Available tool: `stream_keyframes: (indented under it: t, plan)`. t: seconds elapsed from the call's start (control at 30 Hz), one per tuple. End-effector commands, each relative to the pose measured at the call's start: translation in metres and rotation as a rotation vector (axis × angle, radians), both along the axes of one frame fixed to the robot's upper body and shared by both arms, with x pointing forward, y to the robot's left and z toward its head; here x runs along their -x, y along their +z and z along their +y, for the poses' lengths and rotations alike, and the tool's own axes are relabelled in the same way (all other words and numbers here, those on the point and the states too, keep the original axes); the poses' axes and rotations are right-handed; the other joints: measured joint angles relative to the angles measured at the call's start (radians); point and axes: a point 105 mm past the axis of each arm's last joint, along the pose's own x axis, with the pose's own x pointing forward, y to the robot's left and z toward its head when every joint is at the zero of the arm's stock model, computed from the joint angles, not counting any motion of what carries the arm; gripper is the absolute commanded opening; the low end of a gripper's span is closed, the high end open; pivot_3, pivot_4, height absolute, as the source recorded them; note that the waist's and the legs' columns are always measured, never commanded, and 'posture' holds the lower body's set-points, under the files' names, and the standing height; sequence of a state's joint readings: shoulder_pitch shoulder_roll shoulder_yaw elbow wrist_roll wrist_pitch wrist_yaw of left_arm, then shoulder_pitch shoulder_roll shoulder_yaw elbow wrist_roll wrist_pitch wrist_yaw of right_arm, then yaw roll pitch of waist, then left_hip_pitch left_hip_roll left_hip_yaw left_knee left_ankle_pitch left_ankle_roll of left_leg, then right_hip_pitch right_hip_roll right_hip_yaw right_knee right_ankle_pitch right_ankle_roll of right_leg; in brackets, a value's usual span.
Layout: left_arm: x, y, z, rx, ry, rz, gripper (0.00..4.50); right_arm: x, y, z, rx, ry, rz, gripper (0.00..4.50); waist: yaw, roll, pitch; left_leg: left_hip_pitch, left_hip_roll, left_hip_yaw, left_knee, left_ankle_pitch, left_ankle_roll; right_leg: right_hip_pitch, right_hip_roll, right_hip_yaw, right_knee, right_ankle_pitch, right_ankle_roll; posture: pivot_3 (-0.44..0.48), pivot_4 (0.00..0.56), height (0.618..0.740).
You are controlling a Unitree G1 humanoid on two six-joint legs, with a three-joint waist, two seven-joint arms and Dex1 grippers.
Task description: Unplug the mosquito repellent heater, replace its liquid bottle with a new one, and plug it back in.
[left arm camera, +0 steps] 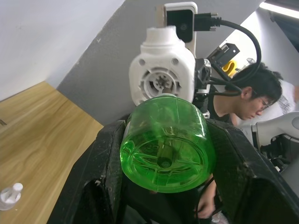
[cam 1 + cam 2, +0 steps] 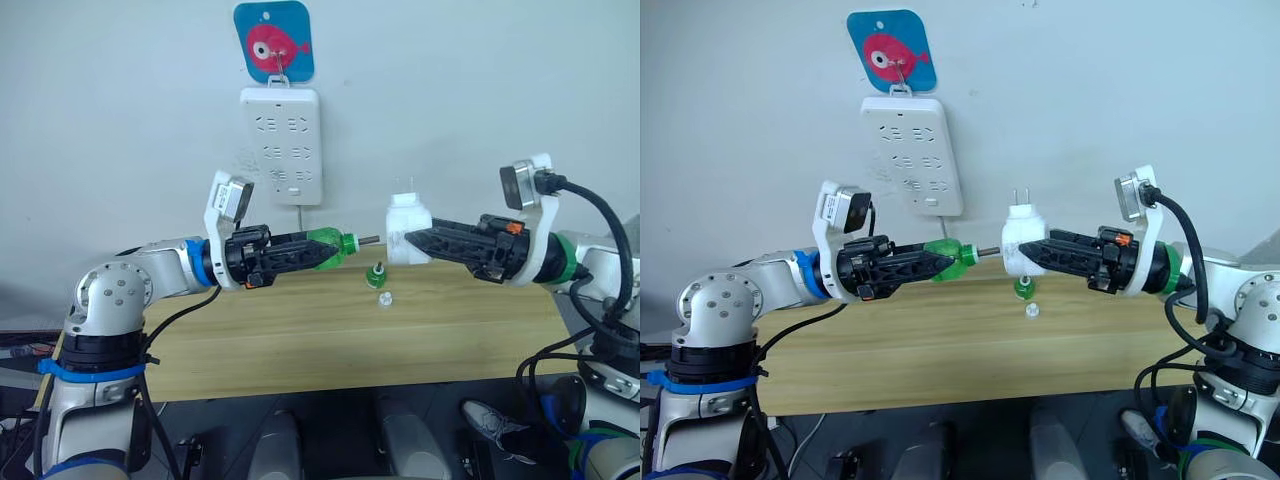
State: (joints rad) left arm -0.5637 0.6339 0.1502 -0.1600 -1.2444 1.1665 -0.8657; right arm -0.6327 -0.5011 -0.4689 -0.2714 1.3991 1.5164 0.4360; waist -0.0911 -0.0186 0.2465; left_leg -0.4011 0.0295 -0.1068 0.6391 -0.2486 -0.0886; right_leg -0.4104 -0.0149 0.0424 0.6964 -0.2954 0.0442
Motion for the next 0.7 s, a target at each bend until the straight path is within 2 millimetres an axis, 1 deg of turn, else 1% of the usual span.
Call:
stream_keyframes:
  t: [0.03,0.13,0.33,0.57,0.7]
  plan:
    - [0.008,0.011,0.0,0.02,-0.029,-0.049,2.3,0.005,0.011,0.003,-0.023,0.021,-0.044,2.95,0.0,0.0,0.0,0.0,0.0,0.0,0.0,0.0,0.0,0.0,0.0,0.0,0.0,0.0,0.0,-0.124,0.219,0.725]
    - [0.009,0.008,-0.002,0.004,-0.039,-0.057,2.3,0.008,0.01,0.006,-0.018,0.039,-0.038,2.95,0.001,0.0,0.0,0.0,0.0,0.0,0.0,0.0,0.0,0.0,0.0,0.0,0.0,0.0,0.0,-0.122,0.218,0.725]
    - [0.004,0.009,-0.004,0.019,-0.03,-0.062,2.3,0.015,0.01,0.011,-0.013,0.078,-0.03,2.95,0.001,0.0,0.0,0.0,0.0,0.0,0.0,0.0,0.0,0.0,0.0,0.0,0.0,0.0,0.0,-0.12,0.214,0.725]
    - [0.005,0.009,-0.006,0.023,-0.045,-0.064,2.3,0.016,0.01,0.015,-0.016,0.083,-0.022,2.95,0.001,0.0,0.0,0.0,0.0,0.0,0.0,0.0,0.0,0.0,0.0,0.0,0.0,0.0,0.0,-0.121,0.213,0.725]
    - [0.007,0.01,-0.007,0.026,-0.064,-0.06,2.3,0.014,0.008,0.014,-0.01,0.065,-0.016,2.95,0.002,0.0,0.0,0.0,0.0,0.0,0.0,0.0,0.0,0.0,0.0,0.0,-0.001,0.0,0.0,-0.122,0.212,0.725]
